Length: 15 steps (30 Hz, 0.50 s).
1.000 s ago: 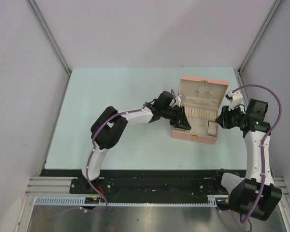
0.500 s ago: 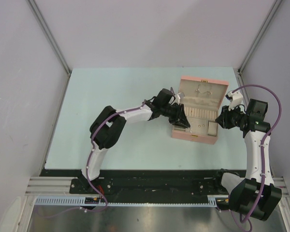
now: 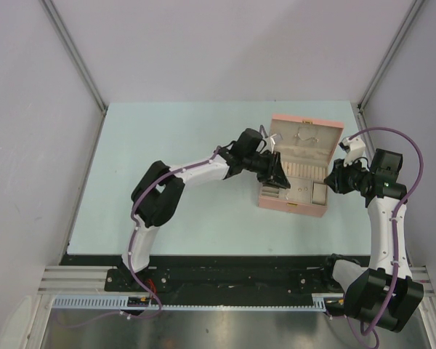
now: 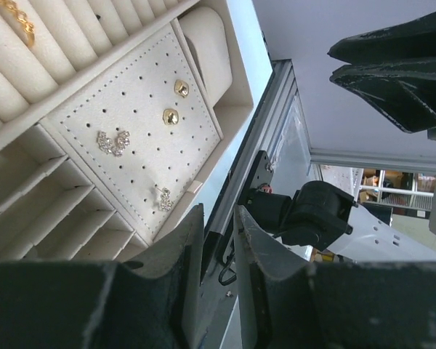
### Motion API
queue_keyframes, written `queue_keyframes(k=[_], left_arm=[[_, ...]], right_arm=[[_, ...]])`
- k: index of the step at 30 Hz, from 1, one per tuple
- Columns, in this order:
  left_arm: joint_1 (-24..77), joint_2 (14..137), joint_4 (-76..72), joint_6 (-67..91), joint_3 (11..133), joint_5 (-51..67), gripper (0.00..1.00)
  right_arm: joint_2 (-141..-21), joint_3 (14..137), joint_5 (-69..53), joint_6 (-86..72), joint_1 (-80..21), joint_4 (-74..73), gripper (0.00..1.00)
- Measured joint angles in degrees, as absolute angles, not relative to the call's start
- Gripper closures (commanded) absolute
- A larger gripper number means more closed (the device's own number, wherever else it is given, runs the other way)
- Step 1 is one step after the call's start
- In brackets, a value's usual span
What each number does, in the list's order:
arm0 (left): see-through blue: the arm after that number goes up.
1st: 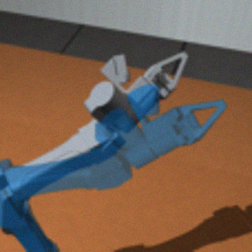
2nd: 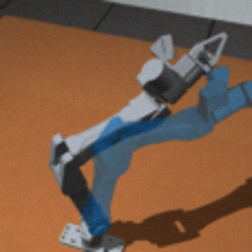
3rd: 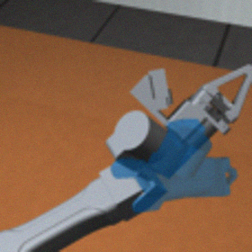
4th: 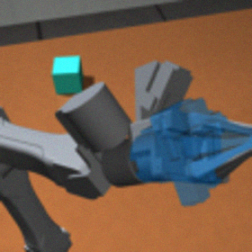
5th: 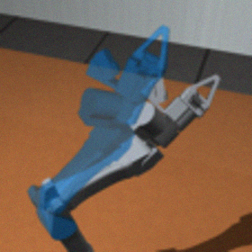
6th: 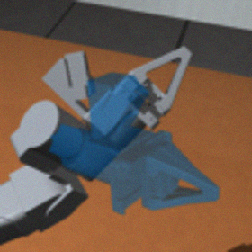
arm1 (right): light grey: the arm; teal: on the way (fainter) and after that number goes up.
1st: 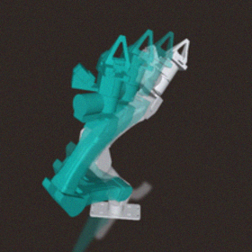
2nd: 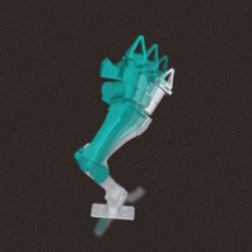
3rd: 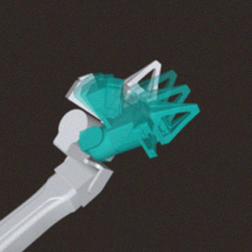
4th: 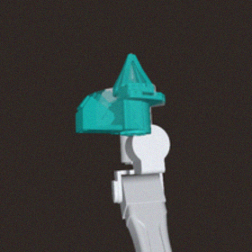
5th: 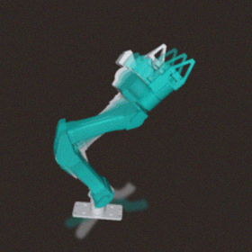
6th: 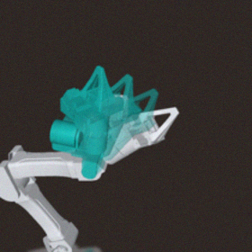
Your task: Organize the mixed jewelry
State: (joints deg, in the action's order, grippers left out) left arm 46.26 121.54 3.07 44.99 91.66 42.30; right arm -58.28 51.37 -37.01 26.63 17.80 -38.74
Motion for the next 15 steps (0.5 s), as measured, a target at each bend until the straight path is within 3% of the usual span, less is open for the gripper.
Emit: queue_keyframes(k=[15], left_arm=[[48.2,121.6,4.5,44.9,92.0,42.2,0.71]], right_arm=[[-58.3,51.4,-37.2,26.7,18.4,-38.8,0.74]])
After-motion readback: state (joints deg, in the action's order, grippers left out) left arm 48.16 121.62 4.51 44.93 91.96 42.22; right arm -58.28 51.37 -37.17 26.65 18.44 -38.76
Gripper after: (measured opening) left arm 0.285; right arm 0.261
